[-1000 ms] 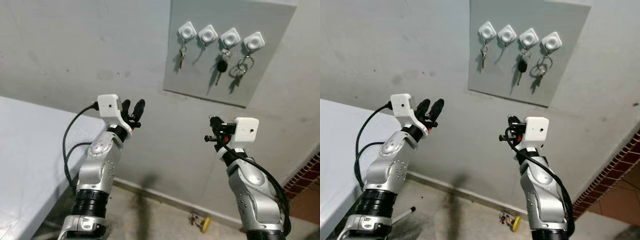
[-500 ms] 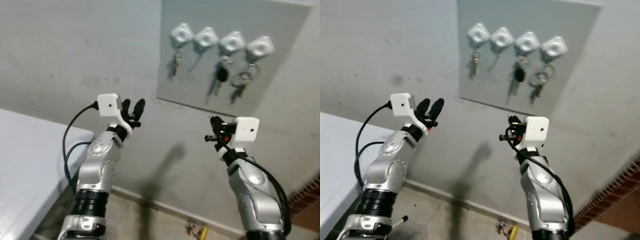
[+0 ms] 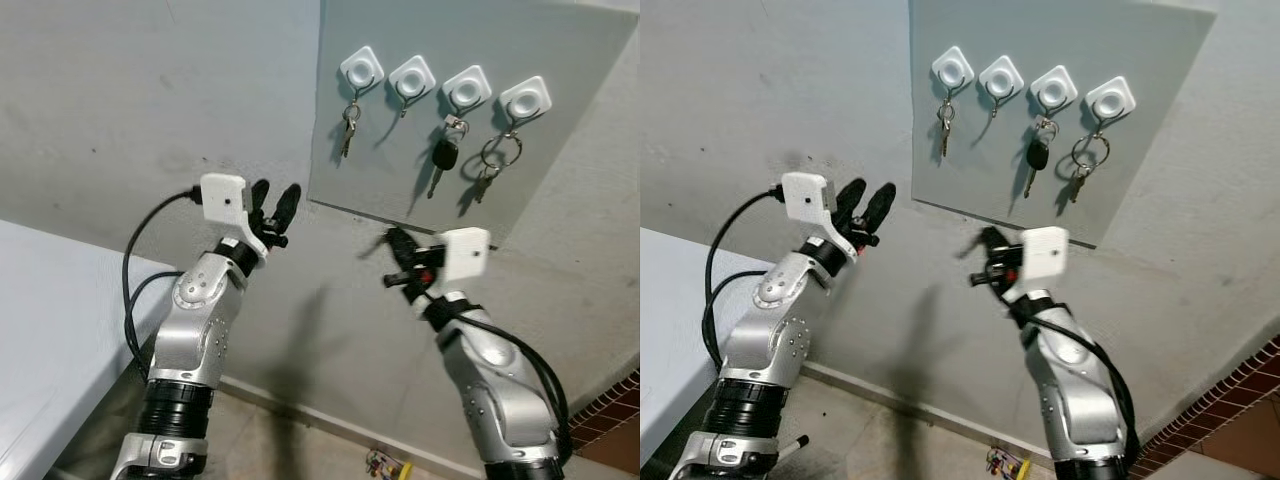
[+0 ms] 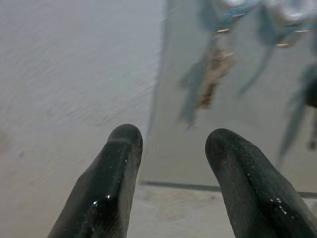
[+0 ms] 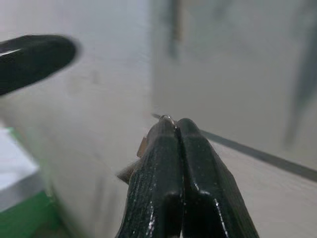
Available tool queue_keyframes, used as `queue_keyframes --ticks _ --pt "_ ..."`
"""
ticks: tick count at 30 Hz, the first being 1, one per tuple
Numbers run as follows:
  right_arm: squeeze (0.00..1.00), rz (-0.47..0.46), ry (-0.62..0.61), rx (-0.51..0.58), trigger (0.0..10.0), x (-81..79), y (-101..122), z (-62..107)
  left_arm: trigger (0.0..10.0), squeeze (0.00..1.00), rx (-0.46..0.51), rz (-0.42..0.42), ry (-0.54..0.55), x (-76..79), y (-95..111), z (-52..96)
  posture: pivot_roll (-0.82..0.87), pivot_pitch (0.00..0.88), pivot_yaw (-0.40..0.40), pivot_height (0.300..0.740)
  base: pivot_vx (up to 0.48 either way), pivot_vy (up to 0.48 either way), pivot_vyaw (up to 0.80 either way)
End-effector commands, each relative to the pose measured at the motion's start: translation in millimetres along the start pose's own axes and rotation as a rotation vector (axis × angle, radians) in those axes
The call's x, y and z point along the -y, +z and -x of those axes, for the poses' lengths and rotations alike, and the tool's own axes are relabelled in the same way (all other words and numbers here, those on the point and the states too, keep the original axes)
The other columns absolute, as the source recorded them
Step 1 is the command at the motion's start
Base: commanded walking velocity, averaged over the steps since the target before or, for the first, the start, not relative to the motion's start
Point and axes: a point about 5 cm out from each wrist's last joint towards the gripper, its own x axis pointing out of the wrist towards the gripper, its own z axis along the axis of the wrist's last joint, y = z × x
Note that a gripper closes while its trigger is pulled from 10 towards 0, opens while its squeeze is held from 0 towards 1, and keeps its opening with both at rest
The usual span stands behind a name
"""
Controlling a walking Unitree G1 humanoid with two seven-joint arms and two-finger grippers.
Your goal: Hang keys on a hook
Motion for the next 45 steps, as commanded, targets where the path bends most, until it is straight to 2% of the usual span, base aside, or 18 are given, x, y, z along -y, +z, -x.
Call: queue_keyframes --ticks 1,3,7,11,17,23,32,39,45 --pt "0.00 0.020 0.048 0.048 10.0 -3.3 13.2 -2.8 10.0 0.00 0.009 -0.025 -0.036 6.4 2.7 -0.9 -0.15 0.010 -0.050 0.724 0.000 0.000 0.00" --pt "0.00 0.018 0.100 0.087 10.0 -8.2 24.6 -9.4 10.0 0.00 0.022 -0.025 -0.080 12.6 7.6 -2.6 -0.15 0.009 -0.051 0.724 0.000 0.000 0.00" --pt "0.00 0.018 0.115 0.129 10.0 -9.1 35.3 -18.1 10.0 0.00 0.027 -0.068 -0.128 20.8 11.0 -3.6 -0.15 0.009 -0.050 0.724 0.000 0.000 0.00" --pt "0.00 0.030 0.130 0.174 10.0 -8.8 45.9 -26.1 10.0 0.00 0.034 -0.072 -0.167 28.4 13.1 -4.2 -0.15 0.009 -0.049 0.724 0.000 0.000 0.00" --pt "0.00 0.043 0.076 0.233 10.0 4.9 62.6 -42.5 10.0 0.00 0.056 -0.084 -0.170 29.7 20.3 -8.0 -0.14 0.012 -0.046 0.724 0.000 0.000 0.00" --pt "0.00 0.059 -0.004 0.281 10.0 20.2 74.4 -51.0 10.0 0.00 0.081 -0.092 -0.168 27.8 28.9 -8.8 -0.14 0.012 -0.045 0.724 0.000 0.000 0.00" --pt "0.00 0.026 -0.062 0.324 10.0 29.7 77.9 -53.1 10.0 0.00 0.095 -0.092 -0.172 29.6 33.9 -9.6 -0.13 0.013 -0.043 0.724 0.000 0.000 0.00" --pt "0.00 -0.025 -0.078 0.347 10.0 31.1 75.7 -48.7 10.0 0.00 0.097 -0.091 -0.174 29.4 34.7 -9.6 -0.14 0.011 -0.036 0.724 0.000 0.000 0.00" --pt "0.00 -0.032 -0.088 0.373 10.0 33.0 80.1 -49.3 10.0 0.00 0.094 -0.087 -0.183 31.8 34.3 -11.1 -0.14 0.010 -0.034 0.724 0.000 0.000 0.00"
